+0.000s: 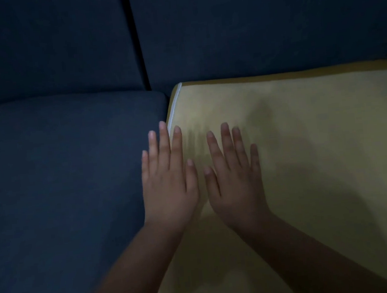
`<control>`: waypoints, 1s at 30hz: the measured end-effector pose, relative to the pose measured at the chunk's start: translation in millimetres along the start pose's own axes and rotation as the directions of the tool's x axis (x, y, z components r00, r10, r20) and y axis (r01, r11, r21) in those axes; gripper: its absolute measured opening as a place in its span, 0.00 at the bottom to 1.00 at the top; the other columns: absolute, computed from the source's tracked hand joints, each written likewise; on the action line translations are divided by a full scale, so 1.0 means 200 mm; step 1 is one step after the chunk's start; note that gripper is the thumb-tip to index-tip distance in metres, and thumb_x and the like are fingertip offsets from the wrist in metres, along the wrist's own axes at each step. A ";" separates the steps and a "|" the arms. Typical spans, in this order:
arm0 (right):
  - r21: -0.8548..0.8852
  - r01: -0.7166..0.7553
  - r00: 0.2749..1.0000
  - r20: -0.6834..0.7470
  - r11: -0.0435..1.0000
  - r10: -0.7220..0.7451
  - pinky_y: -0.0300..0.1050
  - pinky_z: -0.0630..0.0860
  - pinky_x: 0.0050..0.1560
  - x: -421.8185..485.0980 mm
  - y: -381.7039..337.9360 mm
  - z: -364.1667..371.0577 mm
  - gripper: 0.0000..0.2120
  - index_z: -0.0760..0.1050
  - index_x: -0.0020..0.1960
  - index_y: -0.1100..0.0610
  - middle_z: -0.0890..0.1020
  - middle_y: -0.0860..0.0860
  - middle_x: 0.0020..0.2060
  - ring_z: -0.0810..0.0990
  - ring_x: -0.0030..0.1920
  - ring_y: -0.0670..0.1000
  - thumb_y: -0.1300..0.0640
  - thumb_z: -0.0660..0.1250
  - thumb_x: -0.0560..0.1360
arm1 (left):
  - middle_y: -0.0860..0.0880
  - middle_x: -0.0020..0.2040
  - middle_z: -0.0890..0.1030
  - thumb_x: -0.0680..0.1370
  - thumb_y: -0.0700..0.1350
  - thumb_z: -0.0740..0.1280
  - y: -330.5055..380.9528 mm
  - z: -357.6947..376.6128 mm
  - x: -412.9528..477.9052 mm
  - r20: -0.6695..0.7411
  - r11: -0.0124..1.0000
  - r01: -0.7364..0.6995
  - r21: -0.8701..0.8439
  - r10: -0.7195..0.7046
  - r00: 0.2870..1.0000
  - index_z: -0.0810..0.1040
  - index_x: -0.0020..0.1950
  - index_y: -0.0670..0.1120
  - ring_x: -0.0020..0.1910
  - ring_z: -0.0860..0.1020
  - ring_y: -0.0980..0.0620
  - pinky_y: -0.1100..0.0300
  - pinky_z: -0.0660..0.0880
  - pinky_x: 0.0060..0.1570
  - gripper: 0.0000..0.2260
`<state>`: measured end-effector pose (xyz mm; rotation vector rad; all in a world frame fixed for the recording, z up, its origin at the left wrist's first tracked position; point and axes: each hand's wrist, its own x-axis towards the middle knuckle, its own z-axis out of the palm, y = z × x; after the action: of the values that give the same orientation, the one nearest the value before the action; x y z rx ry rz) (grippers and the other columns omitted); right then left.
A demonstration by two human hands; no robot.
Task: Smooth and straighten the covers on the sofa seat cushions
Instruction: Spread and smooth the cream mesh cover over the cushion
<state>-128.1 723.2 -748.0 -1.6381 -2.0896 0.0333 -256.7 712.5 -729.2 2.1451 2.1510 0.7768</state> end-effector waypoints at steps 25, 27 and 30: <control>-0.142 -0.064 0.980 0.179 0.988 0.089 0.63 0.49 0.74 -0.43 0.33 -0.06 0.28 0.54 0.78 0.51 0.54 0.54 0.78 0.50 0.78 0.56 0.46 0.45 0.79 | 0.54 0.78 0.35 0.79 0.56 0.36 0.24 0.23 -0.51 0.317 0.995 -0.028 0.091 -0.002 0.948 0.38 0.78 0.57 0.75 0.30 0.55 0.50 0.36 0.75 0.26; -0.183 -0.077 0.953 0.275 0.980 0.126 0.63 0.53 0.73 -0.51 0.42 0.00 0.28 0.58 0.77 0.50 0.59 0.53 0.76 0.55 0.77 0.56 0.44 0.44 0.79 | 0.55 0.78 0.35 0.79 0.58 0.37 0.22 0.27 -0.55 0.378 0.988 -0.009 0.154 -0.051 0.924 0.37 0.77 0.58 0.74 0.30 0.54 0.51 0.35 0.75 0.26; -0.168 -0.081 0.939 0.319 0.982 0.132 0.61 0.49 0.74 -0.53 0.46 0.02 0.30 0.58 0.77 0.48 0.59 0.52 0.77 0.54 0.77 0.55 0.42 0.42 0.78 | 0.55 0.78 0.35 0.79 0.58 0.37 0.21 0.28 -0.55 0.391 0.985 -0.013 0.171 -0.055 0.919 0.37 0.77 0.59 0.75 0.31 0.54 0.51 0.35 0.75 0.26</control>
<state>-28.6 653.6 -817.3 -1.9504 -2.2921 0.2005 -190.7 626.0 -801.2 2.1179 2.0791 0.1352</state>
